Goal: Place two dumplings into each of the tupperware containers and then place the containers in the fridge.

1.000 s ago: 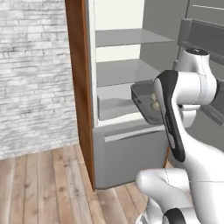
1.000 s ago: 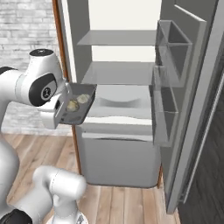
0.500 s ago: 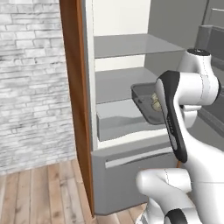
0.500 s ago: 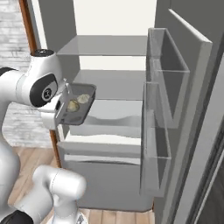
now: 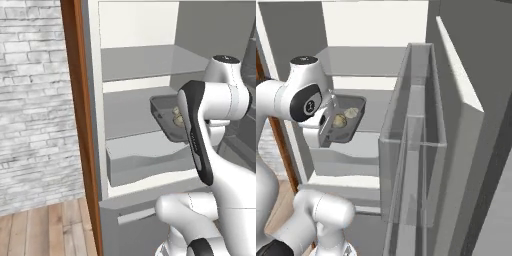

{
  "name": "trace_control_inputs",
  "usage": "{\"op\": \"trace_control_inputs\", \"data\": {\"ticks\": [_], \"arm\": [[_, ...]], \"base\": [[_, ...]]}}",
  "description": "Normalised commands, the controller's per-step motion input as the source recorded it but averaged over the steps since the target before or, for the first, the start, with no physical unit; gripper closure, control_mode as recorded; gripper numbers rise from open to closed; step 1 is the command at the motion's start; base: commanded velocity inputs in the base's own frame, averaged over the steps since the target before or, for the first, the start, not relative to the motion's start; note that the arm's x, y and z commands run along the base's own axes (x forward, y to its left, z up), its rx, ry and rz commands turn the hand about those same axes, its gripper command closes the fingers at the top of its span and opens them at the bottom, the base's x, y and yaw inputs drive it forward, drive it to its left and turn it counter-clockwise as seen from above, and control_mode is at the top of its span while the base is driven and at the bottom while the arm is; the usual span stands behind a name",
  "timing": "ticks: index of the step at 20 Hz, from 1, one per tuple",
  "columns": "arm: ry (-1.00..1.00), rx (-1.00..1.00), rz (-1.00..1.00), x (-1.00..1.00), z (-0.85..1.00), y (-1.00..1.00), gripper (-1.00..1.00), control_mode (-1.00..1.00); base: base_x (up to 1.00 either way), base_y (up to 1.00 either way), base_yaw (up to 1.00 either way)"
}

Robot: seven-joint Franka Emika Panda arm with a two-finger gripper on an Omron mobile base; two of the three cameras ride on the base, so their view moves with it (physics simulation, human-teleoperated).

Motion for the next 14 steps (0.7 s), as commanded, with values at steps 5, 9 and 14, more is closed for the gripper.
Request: {"op": "trace_control_inputs", "data": {"ticks": [5, 9, 14], "arm": [[0.00, 0.00, 0.00, 0.00, 0.00, 0.00, 1.00, 1.00], [0.00, 0.00, 0.00, 0.00, 0.00, 0.00, 1.00, 1.00], [0.01, 0.00, 0.00, -0.01, 0.00, 0.00, 1.00, -1.00]], "base": [[0.53, -0.29, 0.05], [0.41, -0.18, 0.03], [0.02, -0.02, 0.01]]}}
